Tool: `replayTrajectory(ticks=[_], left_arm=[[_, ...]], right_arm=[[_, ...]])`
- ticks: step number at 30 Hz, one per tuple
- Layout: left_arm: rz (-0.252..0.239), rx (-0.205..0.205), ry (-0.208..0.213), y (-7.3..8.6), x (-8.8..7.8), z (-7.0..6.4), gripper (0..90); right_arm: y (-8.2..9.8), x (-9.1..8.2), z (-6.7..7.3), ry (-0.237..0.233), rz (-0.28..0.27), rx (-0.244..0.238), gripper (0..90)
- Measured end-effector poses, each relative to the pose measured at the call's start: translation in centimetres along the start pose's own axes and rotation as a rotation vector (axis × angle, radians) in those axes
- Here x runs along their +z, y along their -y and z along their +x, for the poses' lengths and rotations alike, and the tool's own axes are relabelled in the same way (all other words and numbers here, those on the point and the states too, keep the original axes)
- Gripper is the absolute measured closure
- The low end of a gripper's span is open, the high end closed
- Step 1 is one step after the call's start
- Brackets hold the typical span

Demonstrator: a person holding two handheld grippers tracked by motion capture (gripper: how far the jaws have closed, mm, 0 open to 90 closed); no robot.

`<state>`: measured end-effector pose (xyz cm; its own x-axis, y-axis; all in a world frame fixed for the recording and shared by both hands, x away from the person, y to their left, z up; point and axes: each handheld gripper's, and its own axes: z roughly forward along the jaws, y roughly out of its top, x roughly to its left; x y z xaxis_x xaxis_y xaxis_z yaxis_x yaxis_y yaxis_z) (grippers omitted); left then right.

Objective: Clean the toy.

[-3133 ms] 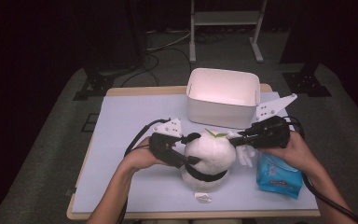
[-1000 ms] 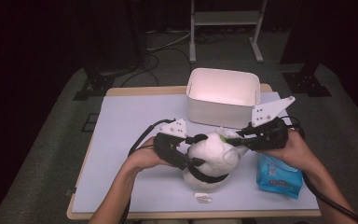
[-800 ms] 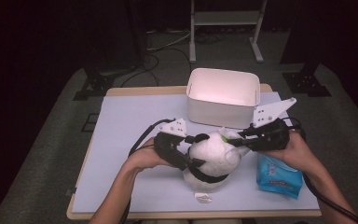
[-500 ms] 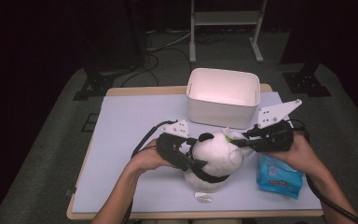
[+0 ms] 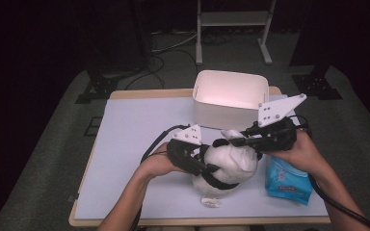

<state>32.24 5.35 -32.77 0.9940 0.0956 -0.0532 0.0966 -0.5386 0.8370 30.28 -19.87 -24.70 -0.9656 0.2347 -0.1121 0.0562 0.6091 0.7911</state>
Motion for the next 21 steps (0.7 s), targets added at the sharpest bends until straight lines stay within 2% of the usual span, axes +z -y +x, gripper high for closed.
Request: replayTrajectory(ticks=[2,6,10,13,18,21], left_arm=[[-0.005,-0.003,0.003,0.2,-0.1,0.0,39.5],[-0.011,-0.003,0.003,0.3,-0.2,0.1,39.7],[-0.006,0.000,0.007,0.1,-0.1,0.1,39.6],[-0.001,0.006,0.007,-0.1,0.1,0.0,39.6],[0.005,0.010,0.011,-0.3,0.3,-0.1,39.5],[-0.001,-0.004,0.011,-0.1,0.1,0.0,39.5]], right_arm=[[0.1,0.3,0.0,0.013,0.033,-0.009,81.0],[1.0,-0.2,-0.5,0.016,0.034,0.026,81.2],[1.6,-0.6,-0.8,0.022,0.028,0.040,81.2],[1.2,-0.5,-0.6,0.022,0.023,0.031,81.2],[0.0,0.5,0.0,-0.015,-0.003,0.009,81.2],[-0.3,0.9,0.2,-0.015,0.004,-0.006,81.2]])
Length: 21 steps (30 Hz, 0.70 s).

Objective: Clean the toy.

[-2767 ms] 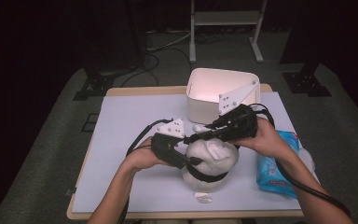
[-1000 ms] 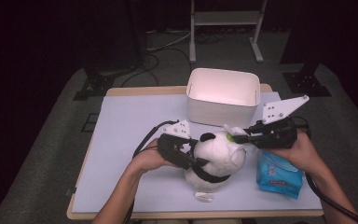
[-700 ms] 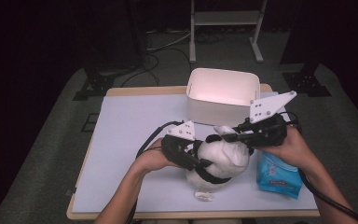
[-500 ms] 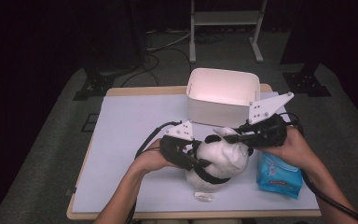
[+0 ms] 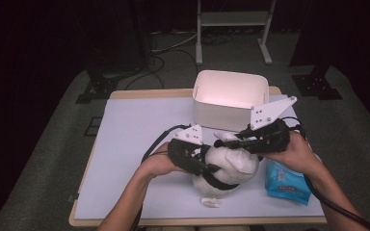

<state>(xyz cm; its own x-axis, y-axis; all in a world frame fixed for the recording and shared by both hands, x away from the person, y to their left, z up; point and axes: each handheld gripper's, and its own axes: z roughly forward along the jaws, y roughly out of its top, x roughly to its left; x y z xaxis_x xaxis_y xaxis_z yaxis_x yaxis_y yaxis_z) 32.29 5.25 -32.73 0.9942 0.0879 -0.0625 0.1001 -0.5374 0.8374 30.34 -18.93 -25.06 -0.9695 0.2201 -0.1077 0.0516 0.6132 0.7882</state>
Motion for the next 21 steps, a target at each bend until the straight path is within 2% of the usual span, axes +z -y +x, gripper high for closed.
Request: replayTrajectory(ticks=[10,21], left_arm=[[-0.014,-0.001,0.005,0.3,-0.1,0.1,39.5],[-0.014,-0.006,0.014,0.6,-0.1,0.2,39.3]], right_arm=[[1.9,-1.0,-0.9,0.005,0.005,0.060,81.0],[2.0,-0.4,-0.7,0.008,0.036,0.045,81.2]])
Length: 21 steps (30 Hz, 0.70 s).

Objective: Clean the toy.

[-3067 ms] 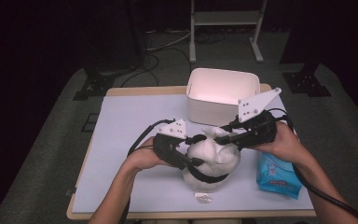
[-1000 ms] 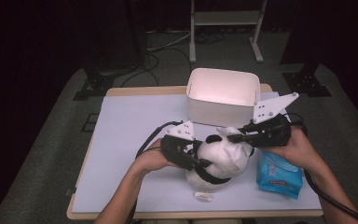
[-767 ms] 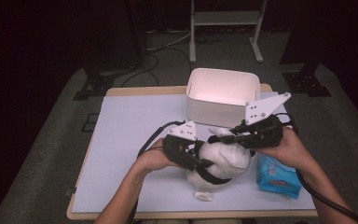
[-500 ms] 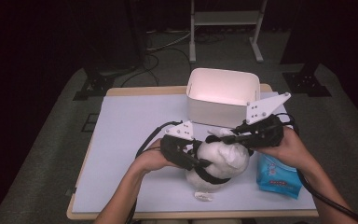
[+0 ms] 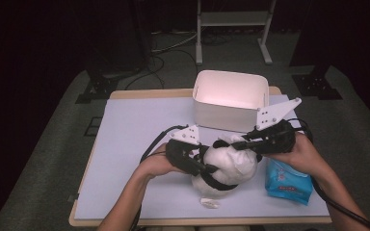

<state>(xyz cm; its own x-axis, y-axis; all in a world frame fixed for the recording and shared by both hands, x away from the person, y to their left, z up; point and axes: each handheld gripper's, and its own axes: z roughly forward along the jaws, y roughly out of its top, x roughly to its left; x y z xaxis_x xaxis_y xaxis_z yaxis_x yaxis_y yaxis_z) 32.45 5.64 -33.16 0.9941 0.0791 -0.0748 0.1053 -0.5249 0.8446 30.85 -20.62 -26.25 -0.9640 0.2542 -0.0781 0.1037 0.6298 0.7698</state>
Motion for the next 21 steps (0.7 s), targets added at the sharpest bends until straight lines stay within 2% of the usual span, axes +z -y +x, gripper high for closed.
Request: replayTrajectory(ticks=[7,12,16,18,19,21], left_arm=[[-0.005,-0.008,0.011,0.4,-0.1,0.2,35.6],[-0.024,-0.040,0.030,0.8,0.2,0.5,25.6],[0.018,-0.069,0.041,1.5,1.1,0.9,15.4],[-0.004,-0.078,0.052,1.7,1.5,1.0,15.5],[-0.017,-0.068,0.055,1.8,1.5,1.0,16.8],[-0.037,-0.063,0.053,1.8,1.3,1.0,27.2]], right_arm=[[-0.1,0.3,0.1,-0.004,0.016,-0.009,81.2],[0.0,0.4,0.0,-0.001,0.024,-0.002,81.3],[0.2,0.4,-0.1,-0.006,0.020,0.004,81.3],[0.2,0.4,0.0,-0.005,0.021,0.005,81.3],[0.2,0.5,0.0,-0.003,0.023,0.003,81.3],[0.1,0.4,-0.1,-0.003,0.021,0.006,81.3]])
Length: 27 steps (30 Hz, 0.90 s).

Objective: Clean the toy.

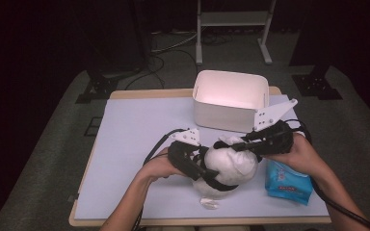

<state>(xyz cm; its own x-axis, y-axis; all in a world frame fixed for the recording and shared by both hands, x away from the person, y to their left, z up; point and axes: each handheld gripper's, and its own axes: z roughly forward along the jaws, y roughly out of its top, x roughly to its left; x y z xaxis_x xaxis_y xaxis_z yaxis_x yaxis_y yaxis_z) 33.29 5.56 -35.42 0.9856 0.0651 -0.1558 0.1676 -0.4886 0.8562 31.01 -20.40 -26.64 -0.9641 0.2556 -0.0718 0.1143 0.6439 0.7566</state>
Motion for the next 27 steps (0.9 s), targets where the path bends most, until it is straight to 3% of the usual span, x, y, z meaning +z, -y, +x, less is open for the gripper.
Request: replayTrajectory(ticks=[4,16,21,27], left_arm=[[-0.006,0.009,-0.022,-0.4,-0.5,-0.1,38.3],[0.062,0.058,-0.104,-1.7,-3.1,-0.9,41.3],[0.080,0.045,-0.098,-1.6,-2.6,-0.9,41.3],[0.099,0.065,-0.094,-2.1,-1.8,-1.0,40.9]], right_arm=[[-0.1,-0.2,0.0,0.005,-0.022,0.007,81.3],[-0.3,0.1,-0.3,-0.003,-0.063,0.020,81.2],[-0.2,0.4,-0.4,-0.012,-0.046,0.024,81.2],[-1.2,0.0,-0.2,-0.014,-0.071,0.008,81.2]])
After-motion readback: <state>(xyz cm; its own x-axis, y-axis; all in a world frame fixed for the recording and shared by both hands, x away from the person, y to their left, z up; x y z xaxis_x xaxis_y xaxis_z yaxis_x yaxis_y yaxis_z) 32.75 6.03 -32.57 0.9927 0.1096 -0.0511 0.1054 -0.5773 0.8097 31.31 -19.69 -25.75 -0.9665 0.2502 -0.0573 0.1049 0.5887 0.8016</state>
